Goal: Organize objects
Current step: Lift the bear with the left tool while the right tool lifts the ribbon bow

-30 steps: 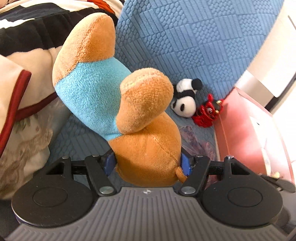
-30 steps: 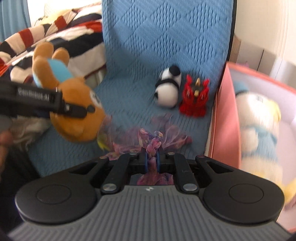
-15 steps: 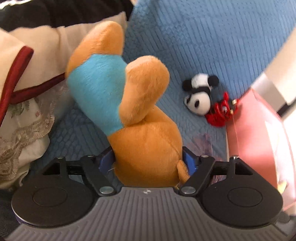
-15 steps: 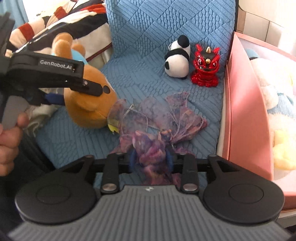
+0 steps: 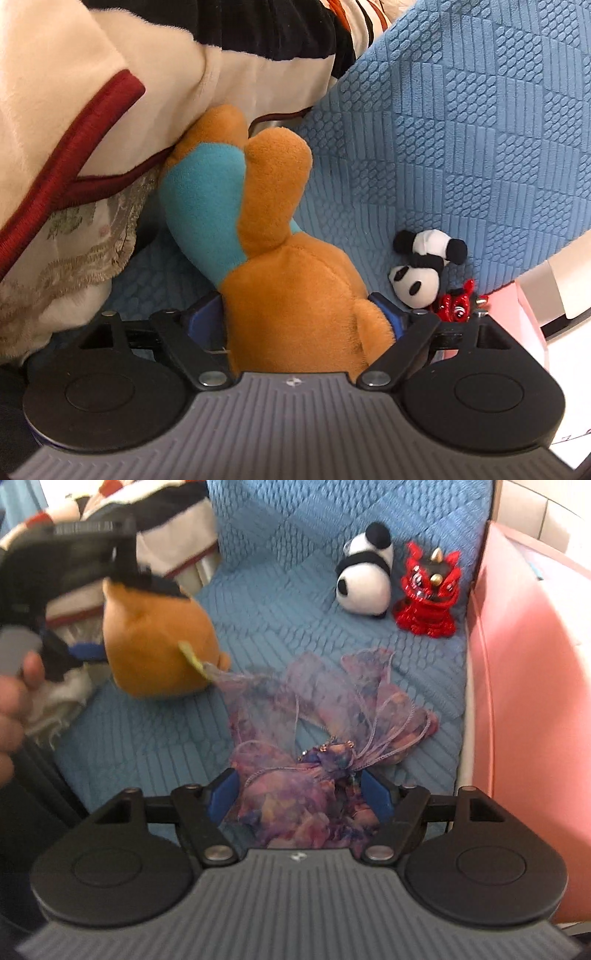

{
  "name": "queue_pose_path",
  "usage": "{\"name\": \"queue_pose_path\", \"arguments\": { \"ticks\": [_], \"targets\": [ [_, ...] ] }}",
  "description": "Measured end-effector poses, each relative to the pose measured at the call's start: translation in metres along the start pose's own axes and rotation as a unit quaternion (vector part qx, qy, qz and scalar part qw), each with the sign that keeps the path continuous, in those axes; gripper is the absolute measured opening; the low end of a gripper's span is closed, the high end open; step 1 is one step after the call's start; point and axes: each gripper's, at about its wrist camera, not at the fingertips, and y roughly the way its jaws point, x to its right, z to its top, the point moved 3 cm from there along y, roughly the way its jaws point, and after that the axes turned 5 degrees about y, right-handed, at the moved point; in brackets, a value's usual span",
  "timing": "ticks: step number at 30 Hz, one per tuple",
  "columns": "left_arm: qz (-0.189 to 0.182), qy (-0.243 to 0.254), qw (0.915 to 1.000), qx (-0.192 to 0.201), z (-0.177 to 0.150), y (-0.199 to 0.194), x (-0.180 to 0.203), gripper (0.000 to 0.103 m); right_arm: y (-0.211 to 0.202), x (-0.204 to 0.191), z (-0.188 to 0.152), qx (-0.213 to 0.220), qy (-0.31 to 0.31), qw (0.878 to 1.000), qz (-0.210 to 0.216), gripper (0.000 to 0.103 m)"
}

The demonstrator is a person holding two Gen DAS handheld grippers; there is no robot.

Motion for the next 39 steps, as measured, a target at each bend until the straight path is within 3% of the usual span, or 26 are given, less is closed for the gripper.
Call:
{"name": "queue_pose_path", "arguments": {
  "ticks": [4, 10, 13, 15, 18, 21, 27, 39],
  "targets": [
    [-0.007, -0.023, 0.9997, -0.003, 0.003, 0.007, -0.004, 0.092, 0.005, -0.001, -0.001, 0.003, -0.007, 1.000, -0.027, 0.074],
    [-0.032, -0.050, 0.9979, -0.026, 0.002, 0.022, -0.008, 0.093, 0.007, 0.003, 0.000, 0.002, -0.001, 1.000, -0.030, 0.071],
    [-0.045, -0.057, 0.9963, -0.045, 0.000, 0.031, -0.007, 0.093, 0.004, 0.003, 0.000, 0.006, 0.006, 1.000, -0.028, 0.063],
    [-0.048, -0.058, 0.9957, -0.054, -0.002, 0.035, -0.005, 0.093, 0.004, 0.003, 0.002, 0.008, 0.010, 1.000, -0.027, 0.051],
    [-0.039, -0.039, 0.9969, -0.056, -0.003, 0.038, 0.000, 0.093, 0.005, 0.006, 0.005, 0.012, 0.023, 0.999, -0.024, 0.036],
    [-0.032, -0.016, 0.9977, -0.057, -0.004, 0.036, 0.007, 0.092, 0.005, 0.012, 0.008, 0.014, 0.045, 0.999, -0.013, 0.030],
    [-0.006, 0.053, 0.9967, -0.062, -0.007, 0.024, 0.020, 0.089, 0.000, 0.017, 0.009, 0.023, 0.072, 0.997, -0.014, 0.028],
    [-0.010, 0.101, 0.9926, -0.067, -0.030, -0.019, 0.016, 0.084, -0.033, 0.019, 0.022, 0.020, 0.104, 0.994, 0.017, 0.016]
  ]
}}
